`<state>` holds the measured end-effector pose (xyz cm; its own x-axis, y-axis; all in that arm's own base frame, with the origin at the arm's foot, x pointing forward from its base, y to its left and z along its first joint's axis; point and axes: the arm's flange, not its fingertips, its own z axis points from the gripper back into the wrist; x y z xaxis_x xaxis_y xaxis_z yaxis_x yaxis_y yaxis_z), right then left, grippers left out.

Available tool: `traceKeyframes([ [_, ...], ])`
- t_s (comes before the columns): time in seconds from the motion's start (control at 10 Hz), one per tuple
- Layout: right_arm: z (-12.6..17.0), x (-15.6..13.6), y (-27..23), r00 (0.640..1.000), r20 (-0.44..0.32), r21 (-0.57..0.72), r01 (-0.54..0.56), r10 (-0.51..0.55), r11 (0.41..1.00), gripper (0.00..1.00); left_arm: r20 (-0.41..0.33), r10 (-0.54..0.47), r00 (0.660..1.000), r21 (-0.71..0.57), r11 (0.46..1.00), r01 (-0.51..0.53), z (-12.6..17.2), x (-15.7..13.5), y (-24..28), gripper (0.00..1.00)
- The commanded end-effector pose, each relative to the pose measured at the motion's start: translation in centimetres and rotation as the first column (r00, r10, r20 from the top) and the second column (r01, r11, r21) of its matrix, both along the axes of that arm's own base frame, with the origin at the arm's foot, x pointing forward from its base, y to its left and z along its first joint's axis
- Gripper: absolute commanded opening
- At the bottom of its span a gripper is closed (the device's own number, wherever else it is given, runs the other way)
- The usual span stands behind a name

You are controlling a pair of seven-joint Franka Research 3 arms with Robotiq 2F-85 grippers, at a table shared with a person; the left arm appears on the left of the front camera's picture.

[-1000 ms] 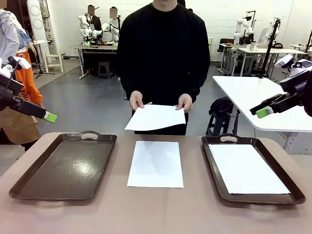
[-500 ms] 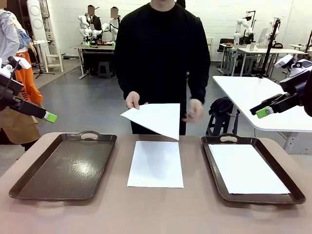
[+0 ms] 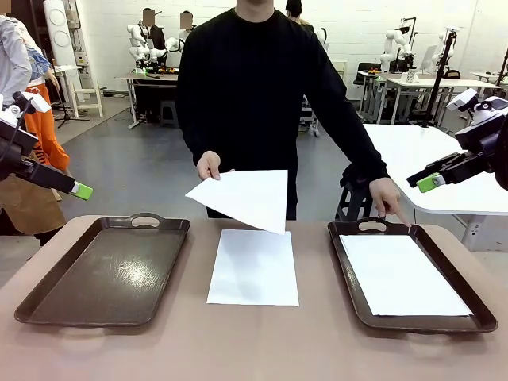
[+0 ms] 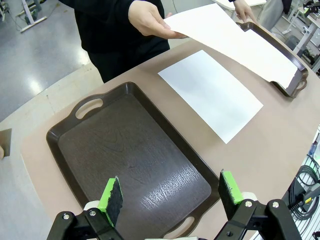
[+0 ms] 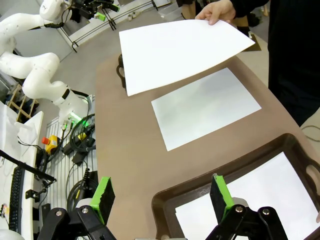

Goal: Sort the A4 documents.
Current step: Receive the A4 Paper.

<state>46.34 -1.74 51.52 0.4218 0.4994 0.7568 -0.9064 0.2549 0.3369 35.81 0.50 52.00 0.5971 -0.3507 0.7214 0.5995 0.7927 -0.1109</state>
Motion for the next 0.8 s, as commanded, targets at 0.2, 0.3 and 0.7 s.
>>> traceKeyframes([
  [0.2,0.02,0.10,0.10,1.000,0.006,-0.001,0.002,-0.002,1.000,1.00,0.003,-0.006,1.000,-0.012,1.000,0.006,-0.16,0.11,0.19,1.00],
  [0.3,0.02,0.10,0.10,1.000,0.006,-0.001,0.002,-0.002,1.000,1.00,0.003,-0.006,1.000,-0.012,1.000,0.006,-0.16,0.11,0.19,1.00],
  [0.7,0.02,0.10,0.10,1.000,0.006,-0.001,0.002,-0.002,1.000,1.00,0.003,-0.006,1.000,-0.012,1.000,0.006,-0.16,0.11,0.19,1.00],
])
